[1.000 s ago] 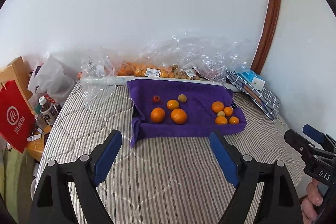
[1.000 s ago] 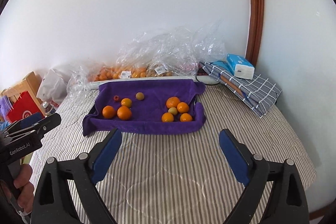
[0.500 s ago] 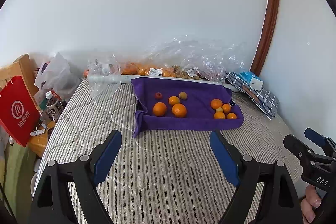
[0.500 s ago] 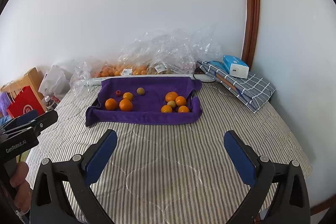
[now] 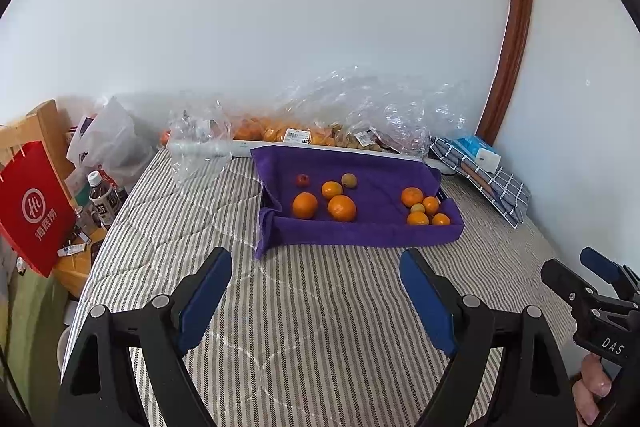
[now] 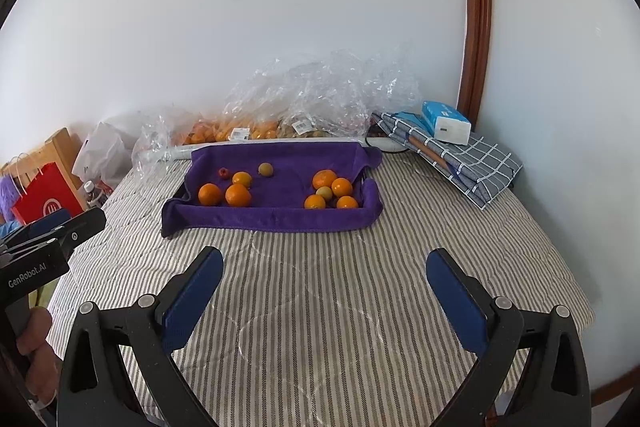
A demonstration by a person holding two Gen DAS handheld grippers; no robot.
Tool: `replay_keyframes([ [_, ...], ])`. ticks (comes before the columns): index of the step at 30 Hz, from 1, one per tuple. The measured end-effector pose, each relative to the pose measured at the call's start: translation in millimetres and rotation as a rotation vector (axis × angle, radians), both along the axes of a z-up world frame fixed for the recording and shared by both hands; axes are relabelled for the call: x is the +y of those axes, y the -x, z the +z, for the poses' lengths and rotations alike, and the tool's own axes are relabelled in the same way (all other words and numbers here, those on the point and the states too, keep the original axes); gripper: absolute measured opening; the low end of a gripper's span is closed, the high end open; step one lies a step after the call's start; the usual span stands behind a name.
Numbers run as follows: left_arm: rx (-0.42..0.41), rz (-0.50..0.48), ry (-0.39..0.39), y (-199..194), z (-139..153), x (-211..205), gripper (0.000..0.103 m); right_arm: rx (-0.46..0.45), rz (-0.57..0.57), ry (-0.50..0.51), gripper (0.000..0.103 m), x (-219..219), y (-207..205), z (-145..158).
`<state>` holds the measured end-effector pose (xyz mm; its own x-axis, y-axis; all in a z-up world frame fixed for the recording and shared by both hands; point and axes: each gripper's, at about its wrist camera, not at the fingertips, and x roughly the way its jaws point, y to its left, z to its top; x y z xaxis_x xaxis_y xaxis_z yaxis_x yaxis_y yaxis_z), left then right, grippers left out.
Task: Organize fruits
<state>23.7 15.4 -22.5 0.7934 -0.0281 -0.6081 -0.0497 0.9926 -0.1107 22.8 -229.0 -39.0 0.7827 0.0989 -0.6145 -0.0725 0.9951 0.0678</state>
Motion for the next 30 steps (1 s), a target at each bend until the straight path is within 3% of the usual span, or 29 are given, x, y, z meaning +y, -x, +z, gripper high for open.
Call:
replay_keyframes([
  [30,-0.007,-0.002,-0.004,4.8,2.6,0.2,0.085,-0.005,-0.002,-0.005,0.1,-0.2,5.2,1.8],
])
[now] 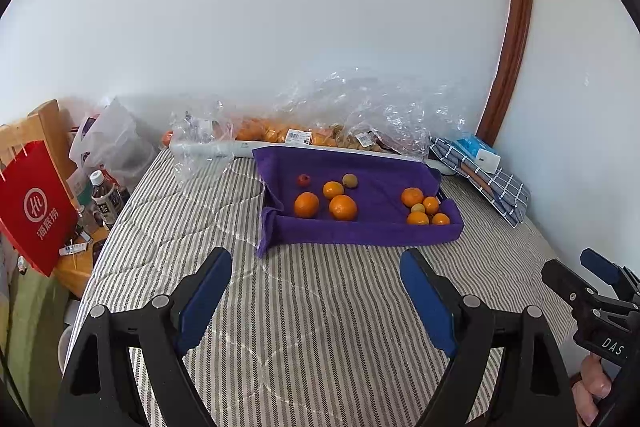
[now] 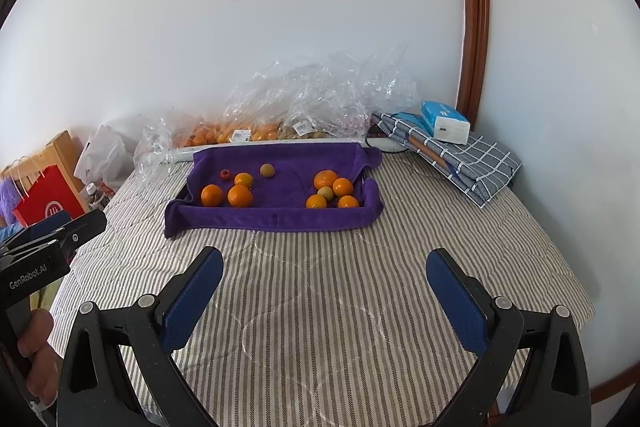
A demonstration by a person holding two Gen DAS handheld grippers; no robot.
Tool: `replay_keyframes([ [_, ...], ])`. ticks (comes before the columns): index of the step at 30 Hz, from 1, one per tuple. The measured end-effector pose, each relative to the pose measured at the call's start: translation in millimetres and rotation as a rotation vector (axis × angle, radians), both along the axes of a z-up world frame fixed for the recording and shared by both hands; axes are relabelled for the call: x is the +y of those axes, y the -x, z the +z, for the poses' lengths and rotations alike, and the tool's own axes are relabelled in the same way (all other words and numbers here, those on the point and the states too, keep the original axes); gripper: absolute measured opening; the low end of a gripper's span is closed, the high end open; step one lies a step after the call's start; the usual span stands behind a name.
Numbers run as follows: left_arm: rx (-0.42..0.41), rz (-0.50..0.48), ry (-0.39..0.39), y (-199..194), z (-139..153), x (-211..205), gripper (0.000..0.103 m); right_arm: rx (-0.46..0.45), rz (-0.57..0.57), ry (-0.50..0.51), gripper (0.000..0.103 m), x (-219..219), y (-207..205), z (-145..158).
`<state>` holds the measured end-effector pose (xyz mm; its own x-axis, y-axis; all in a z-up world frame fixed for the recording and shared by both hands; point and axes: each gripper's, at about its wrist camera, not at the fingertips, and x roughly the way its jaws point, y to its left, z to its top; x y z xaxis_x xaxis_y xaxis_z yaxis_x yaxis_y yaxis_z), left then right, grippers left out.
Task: Organize fruits
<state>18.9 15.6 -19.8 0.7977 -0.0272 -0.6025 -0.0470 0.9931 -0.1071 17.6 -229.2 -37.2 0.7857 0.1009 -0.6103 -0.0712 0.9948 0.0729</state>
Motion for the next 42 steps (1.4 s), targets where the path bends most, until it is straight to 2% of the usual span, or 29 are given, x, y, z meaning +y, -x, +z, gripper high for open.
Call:
replay_keyframes([
  [42,0.001,0.01,-0.006,4.4,1.0,1.5,0.086,0.007,-0.014,-0.016,0.1,-1.0,2.7,-2.7],
])
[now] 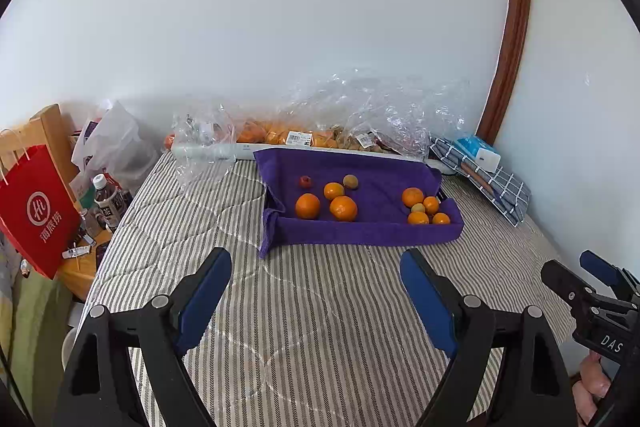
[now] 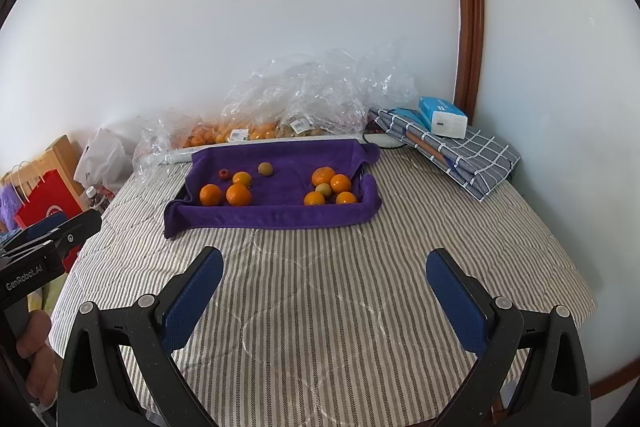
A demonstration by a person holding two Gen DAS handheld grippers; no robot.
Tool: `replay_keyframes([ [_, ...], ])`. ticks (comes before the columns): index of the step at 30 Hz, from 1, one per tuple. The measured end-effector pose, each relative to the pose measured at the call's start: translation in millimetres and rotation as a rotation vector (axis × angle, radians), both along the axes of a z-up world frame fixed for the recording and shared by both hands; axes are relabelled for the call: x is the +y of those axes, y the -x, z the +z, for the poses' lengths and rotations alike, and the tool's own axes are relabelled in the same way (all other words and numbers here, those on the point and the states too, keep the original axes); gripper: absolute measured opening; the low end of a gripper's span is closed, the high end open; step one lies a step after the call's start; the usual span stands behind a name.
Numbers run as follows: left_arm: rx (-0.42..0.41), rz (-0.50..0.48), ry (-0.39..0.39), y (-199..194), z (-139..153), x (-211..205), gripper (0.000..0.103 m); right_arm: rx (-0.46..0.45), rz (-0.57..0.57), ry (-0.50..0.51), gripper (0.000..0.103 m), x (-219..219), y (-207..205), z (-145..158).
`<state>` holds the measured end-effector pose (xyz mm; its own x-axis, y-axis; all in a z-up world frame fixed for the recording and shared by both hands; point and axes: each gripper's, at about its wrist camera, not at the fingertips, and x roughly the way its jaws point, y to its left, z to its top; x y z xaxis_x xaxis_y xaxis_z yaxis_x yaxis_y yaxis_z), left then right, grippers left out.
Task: Organize fruits
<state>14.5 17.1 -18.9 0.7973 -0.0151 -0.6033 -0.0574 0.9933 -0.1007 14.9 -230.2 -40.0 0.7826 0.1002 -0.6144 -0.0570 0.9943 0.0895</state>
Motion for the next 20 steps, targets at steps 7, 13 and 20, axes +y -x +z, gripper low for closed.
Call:
replay_keyframes([
  [7,0.0,0.0,0.0,-0.6,-0.5,-0.4,0.086,0.001,-0.003,-0.004,0.1,-0.8,1.4,-0.4],
  [13,0.001,-0.002,0.0,-1.0,0.0,-0.1,0.086,0.001,-0.002,-0.007,0.1,-0.6,1.5,-0.6],
  [20,0.002,-0.005,-0.005,-1.5,-0.5,0.9,0.086,0.006,-0.003,-0.002,0.1,3.1,-2.0,-1.0],
])
